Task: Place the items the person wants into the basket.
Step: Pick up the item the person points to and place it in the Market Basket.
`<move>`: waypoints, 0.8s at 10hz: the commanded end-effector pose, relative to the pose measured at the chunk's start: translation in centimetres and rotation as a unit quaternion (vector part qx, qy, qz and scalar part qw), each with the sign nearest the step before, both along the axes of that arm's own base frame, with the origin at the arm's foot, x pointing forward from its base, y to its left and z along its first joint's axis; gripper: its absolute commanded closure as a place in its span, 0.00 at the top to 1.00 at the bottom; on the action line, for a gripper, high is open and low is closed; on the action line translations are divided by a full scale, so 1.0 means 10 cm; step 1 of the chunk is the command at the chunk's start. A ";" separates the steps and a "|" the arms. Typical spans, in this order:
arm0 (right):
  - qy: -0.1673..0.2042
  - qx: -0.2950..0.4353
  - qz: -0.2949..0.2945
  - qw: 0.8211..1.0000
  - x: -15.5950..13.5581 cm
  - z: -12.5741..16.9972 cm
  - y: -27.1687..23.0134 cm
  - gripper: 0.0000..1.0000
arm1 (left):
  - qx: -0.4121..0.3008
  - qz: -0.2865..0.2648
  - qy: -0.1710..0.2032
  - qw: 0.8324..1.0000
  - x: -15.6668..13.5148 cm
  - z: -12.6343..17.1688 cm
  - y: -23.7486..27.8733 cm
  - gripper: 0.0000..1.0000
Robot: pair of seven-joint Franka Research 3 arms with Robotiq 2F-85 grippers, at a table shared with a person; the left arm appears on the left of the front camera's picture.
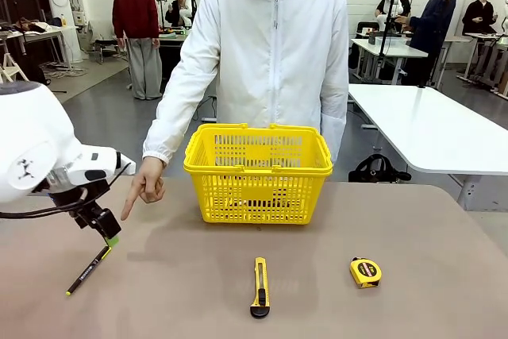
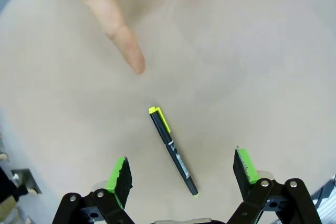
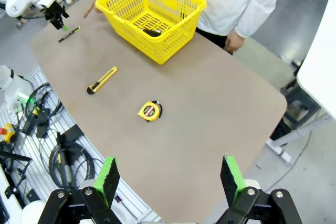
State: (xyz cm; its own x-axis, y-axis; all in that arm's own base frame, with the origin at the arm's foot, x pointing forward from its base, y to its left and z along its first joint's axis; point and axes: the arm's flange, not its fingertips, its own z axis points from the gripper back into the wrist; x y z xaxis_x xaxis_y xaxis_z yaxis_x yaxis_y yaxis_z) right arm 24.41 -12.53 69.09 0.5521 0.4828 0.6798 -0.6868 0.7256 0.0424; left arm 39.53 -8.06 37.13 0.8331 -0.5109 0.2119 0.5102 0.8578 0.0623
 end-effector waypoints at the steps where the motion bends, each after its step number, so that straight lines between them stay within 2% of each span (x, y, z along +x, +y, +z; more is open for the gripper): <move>1: -0.001 0.009 0.010 1.000 0.01 -0.02 0.01 1.00 | 0.009 0.056 0.015 0.998 -0.21 -0.37 0.04 1.00; 4: -0.001 0.009 0.010 1.000 0.01 -0.02 0.01 1.00 | 0.015 0.082 0.070 0.994 -0.21 -0.50 0.12 1.00; 8: -0.001 0.009 0.010 1.000 0.01 -0.02 0.01 1.00 | 0.042 0.089 0.076 0.992 -0.22 -0.60 0.11 1.00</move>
State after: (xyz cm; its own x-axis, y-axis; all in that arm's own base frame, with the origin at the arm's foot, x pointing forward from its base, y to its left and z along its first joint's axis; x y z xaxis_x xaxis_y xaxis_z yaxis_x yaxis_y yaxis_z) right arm 24.41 -12.53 69.09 0.5521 0.4828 0.6798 -0.6868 0.7256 0.0424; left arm 39.35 -7.07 31.80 0.9234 -0.3810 0.0461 0.3797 0.9245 0.0337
